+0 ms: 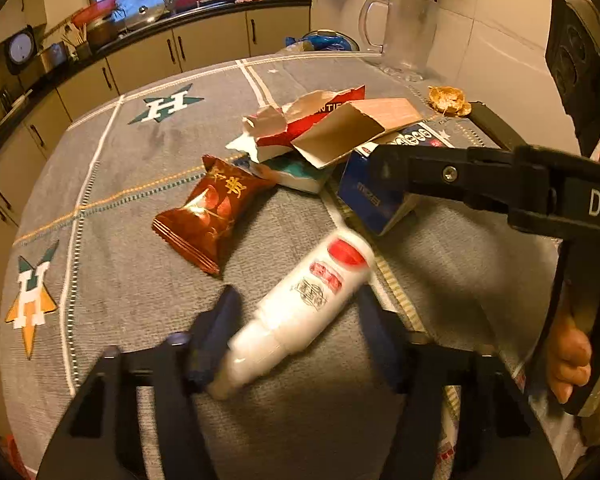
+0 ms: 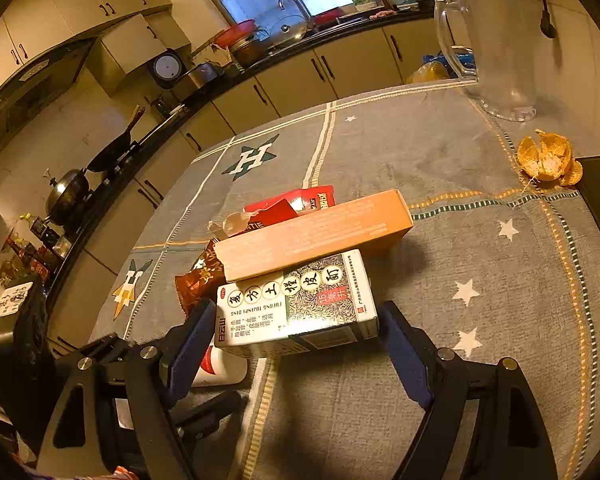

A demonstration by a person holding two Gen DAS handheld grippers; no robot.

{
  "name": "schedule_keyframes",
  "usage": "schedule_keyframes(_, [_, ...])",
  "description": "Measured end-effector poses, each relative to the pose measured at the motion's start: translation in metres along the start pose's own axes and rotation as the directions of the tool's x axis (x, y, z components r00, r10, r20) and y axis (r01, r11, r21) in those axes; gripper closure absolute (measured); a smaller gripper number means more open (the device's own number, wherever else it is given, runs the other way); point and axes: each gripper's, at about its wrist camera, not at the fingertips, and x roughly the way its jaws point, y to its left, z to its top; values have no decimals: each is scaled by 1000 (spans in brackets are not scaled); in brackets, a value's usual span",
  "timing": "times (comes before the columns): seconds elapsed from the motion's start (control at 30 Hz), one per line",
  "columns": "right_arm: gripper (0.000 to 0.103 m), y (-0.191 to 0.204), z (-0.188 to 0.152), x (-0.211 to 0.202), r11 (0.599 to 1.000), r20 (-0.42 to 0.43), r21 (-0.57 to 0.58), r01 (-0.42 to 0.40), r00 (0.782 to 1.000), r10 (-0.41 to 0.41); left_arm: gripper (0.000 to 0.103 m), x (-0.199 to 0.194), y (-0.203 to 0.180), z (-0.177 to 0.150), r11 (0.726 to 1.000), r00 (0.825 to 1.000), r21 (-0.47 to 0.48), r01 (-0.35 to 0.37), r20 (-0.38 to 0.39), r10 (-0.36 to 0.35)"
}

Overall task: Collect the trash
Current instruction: 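Grasp the white lotion bottle with the left tool while the right tool grasps the white printed box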

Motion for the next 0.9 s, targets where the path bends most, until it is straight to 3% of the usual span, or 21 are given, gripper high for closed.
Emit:
schedule_keyframes(0.07, [17,0,-1,-1,1000,2,-2,-2,1000,2,74,-2,-1,0,1000,1000,-8,1,-5,-1])
schedule_keyframes(0.53, [17,16,-8,-4,997,6,-66,-36,999,36,74,-58,4,-36,975,996,-216,-49,69,65])
schedule_keyframes(0.9, [17,34,-16,-6,986,18,-133,-99,995,102,74,-146,25,-87,940,969,-317,-129,159,187])
